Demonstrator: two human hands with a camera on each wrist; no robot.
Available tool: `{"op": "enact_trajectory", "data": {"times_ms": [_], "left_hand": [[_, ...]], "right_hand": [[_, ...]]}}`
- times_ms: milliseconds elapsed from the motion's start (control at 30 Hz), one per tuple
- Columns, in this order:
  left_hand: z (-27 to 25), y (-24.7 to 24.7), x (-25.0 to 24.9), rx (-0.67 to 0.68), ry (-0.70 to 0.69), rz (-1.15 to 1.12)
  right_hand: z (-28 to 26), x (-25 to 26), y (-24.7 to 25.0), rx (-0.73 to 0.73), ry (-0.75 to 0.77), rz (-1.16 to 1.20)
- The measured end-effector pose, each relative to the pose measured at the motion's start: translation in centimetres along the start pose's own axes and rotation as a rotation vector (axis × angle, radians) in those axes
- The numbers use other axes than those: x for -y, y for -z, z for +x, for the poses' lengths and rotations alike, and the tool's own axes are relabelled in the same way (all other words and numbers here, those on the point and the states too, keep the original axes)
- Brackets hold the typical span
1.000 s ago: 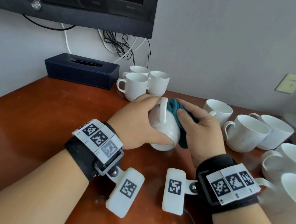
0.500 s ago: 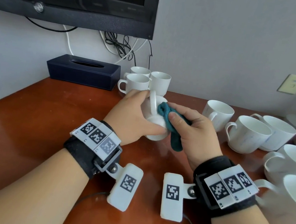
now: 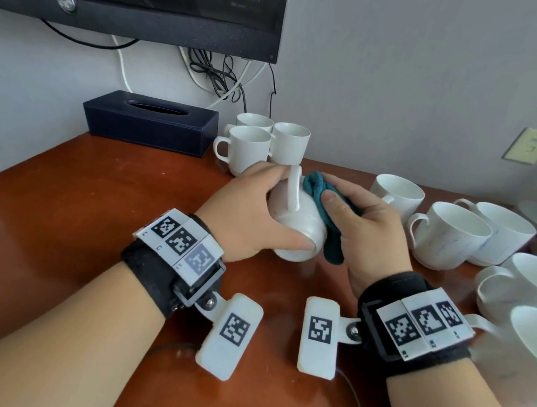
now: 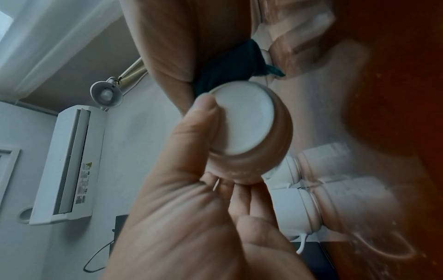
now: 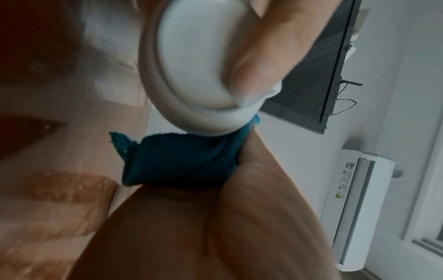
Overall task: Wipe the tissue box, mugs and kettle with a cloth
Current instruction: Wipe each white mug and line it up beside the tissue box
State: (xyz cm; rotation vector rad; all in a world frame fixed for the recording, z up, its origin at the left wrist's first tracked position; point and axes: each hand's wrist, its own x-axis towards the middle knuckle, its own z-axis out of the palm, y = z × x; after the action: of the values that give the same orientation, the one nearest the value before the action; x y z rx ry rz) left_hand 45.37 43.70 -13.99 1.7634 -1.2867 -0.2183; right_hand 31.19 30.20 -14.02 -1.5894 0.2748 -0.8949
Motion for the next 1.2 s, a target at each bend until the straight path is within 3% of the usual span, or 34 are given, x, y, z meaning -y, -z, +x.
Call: {"op": "enact_trajectory", "data": {"times_ms": [167,300,400,633,733,1067,1200], "left_hand": [[0.0,0.6,-0.2,-0.189,0.082,0.095],[0.0,0.8,0.0,-0.236,0.118,0.108],[0.0,0.9,-0.1,-0.2,0.104,0.08],[-0.2,-0.4,-0.4,0.058,-0.024,0.015],[-0.2,-0.4,-0.3,0.071,-0.038,0.013],[0.0,0.8,-0.1,-0.283,0.092,0.053],[0.2,1.2,0.3,-0.266,0.066,-0.076]], "right_hand": [[0.1,-0.8,-0.1,0.106,0.003,-0.017],[0.0,-1.1,-0.2,0.148,0.005,-0.026],[0.0,-0.9,-0.3,0.131,0.008,-0.016],[0.2,-0.4,0.2,-0.08,0.02,-0.016],[0.2,-0.2,0.3,-0.087,0.015,-0.016],[-0.1,-0.9,-0.3,0.121,0.003,-0.017],[-0.2,-0.6,-0.4,0.11,0.003,-0.005]]}}
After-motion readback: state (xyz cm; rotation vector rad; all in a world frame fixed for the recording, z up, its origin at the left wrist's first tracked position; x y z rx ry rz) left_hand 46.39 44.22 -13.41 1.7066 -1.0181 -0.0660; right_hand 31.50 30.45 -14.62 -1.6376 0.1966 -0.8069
